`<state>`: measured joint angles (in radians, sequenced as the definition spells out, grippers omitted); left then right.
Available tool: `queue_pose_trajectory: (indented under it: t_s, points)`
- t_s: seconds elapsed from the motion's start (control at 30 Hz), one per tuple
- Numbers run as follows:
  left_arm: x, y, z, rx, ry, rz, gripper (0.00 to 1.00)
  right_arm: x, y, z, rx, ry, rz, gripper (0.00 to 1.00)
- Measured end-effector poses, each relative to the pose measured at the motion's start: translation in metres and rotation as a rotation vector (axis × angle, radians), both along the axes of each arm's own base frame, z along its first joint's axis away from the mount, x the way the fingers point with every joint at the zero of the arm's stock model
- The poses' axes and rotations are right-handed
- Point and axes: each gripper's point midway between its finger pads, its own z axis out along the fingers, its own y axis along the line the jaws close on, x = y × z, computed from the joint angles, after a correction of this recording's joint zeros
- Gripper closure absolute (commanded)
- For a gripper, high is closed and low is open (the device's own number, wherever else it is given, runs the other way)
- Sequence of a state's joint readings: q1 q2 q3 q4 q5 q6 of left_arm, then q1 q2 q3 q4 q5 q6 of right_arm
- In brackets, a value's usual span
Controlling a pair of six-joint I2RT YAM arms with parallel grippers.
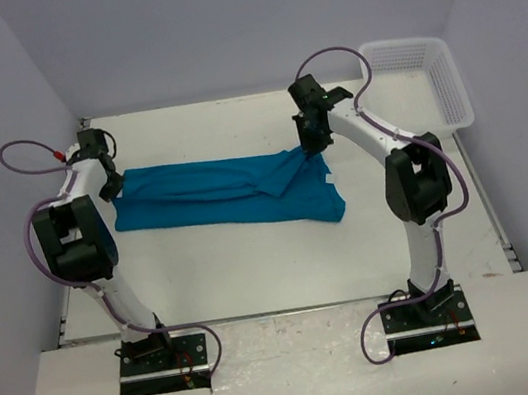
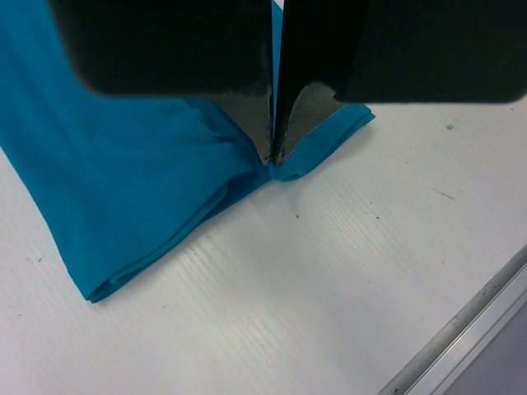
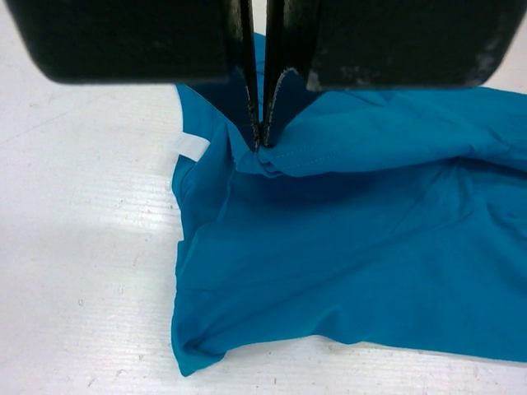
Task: Fold and stack the t-shirts
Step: Fold the other side of the tshirt into a rectangle
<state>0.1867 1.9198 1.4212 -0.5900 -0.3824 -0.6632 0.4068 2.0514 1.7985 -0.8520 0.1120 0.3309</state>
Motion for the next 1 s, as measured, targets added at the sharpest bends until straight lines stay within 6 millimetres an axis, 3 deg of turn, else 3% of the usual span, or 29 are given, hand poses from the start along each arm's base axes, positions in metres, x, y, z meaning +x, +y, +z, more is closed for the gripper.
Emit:
queue_pose_trajectory:
  t_s: [0.33,0.4,0.43,0.5,0.57,0.63,0.67,0.7,0.8,0.87,0.93,0.97,1.0]
  points:
    - [0.010,0.001,-0.002,-0.003,-0.005,0.006,1.00,0.012,-0.004,-0.002,0.002,-0.005,-0.015,1.00]
    - [0.010,0.002,-0.003,-0.003,-0.002,0.005,0.84,0.016,-0.003,-0.001,0.004,-0.010,-0.012,0.96]
    - [0.011,0.002,-0.004,-0.004,-0.002,0.007,0.59,0.019,-0.003,0.001,0.005,-0.014,-0.010,0.93]
    - [0.011,0.002,-0.004,-0.003,-0.004,0.010,0.44,0.028,-0.002,0.001,0.008,-0.028,-0.005,0.79]
    - [0.012,0.002,-0.001,0.008,-0.011,0.017,0.19,0.040,-0.001,0.000,0.011,-0.044,0.001,0.66]
    - [0.012,0.005,0.009,0.053,-0.024,0.023,0.06,0.059,0.002,0.000,0.018,-0.070,0.006,0.52]
    - [0.013,0.003,0.021,0.085,-0.050,0.015,0.04,0.071,0.004,0.000,0.027,-0.092,0.013,0.45]
    - [0.015,-0.002,0.038,0.120,-0.088,0.002,0.02,0.081,0.006,0.001,0.035,-0.111,0.016,0.44]
    - [0.026,-0.027,0.099,0.179,-0.235,-0.068,0.03,0.102,0.009,0.007,0.053,-0.161,0.017,0.42]
    - [0.033,-0.051,0.141,0.176,-0.345,-0.136,0.07,0.102,0.011,0.012,0.077,-0.164,0.019,0.42]
    - [0.039,-0.070,0.169,0.141,-0.429,-0.199,0.23,0.095,0.016,0.014,0.117,-0.158,0.032,0.42]
    - [0.042,-0.077,0.174,0.121,-0.453,-0.225,0.38,0.082,0.018,0.011,0.132,-0.133,0.043,0.43]
    - [0.044,-0.082,0.173,0.098,-0.464,-0.248,0.82,0.068,0.020,0.008,0.141,-0.106,0.054,0.44]
